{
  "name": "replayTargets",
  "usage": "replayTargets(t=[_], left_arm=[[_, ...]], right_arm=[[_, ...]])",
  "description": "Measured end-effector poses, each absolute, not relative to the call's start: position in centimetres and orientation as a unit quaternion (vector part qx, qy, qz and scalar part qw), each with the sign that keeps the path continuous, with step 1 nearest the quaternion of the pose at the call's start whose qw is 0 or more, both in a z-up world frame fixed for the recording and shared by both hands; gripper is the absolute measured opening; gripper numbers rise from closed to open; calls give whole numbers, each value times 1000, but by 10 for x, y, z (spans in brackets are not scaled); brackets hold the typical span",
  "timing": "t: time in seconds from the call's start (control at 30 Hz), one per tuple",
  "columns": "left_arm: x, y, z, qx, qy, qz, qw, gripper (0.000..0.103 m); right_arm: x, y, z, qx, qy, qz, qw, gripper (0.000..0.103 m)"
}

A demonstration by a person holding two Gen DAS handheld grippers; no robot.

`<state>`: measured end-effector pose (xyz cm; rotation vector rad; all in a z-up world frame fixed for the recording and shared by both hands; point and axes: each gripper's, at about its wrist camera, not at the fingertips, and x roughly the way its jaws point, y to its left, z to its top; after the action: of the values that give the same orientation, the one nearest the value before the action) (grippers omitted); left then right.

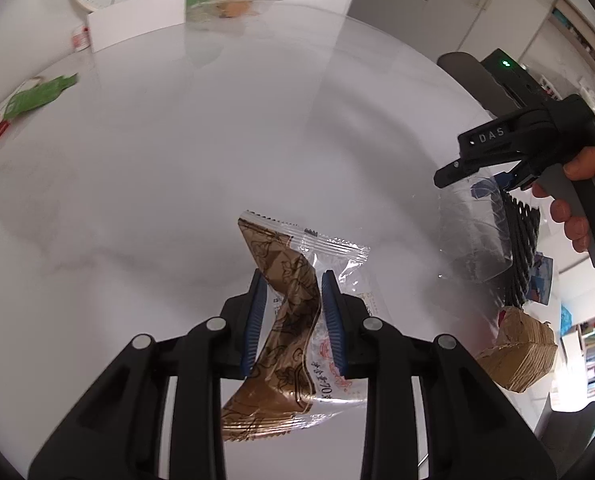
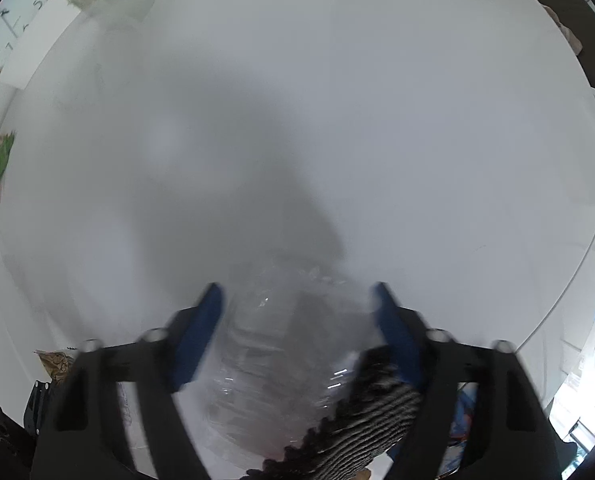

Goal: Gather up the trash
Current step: 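Grasp the brown snack bag with the left tool while the right tool grasps the clear bottle, then carry both items over the wastebasket and open both tools to drop them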

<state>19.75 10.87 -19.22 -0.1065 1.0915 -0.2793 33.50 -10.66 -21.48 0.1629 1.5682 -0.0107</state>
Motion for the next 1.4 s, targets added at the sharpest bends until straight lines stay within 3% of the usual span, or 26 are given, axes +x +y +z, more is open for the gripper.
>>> replayTargets(t=[0.23, 0.53, 0.83, 1.2, 1.4], left_arm=[[176, 128, -174, -50, 499, -111, 858, 28], [141, 126, -123, -25, 467, -125, 875, 28], [69, 53, -84, 25, 455, -209, 865, 28], [-18, -75, -63, 85, 454, -329, 824, 28], [-60, -135, -59, 133, 442, -384, 800, 28]], right_arm=[[329, -88, -183, 110, 644, 46, 755, 70], [283, -79, -99, 119, 522, 99, 839, 70], [105, -155, -49, 120, 465, 51, 875, 70], [-105, -276, -57, 158, 464, -123, 863, 70], [-172, -316, -71, 203, 455, -170, 850, 70]])
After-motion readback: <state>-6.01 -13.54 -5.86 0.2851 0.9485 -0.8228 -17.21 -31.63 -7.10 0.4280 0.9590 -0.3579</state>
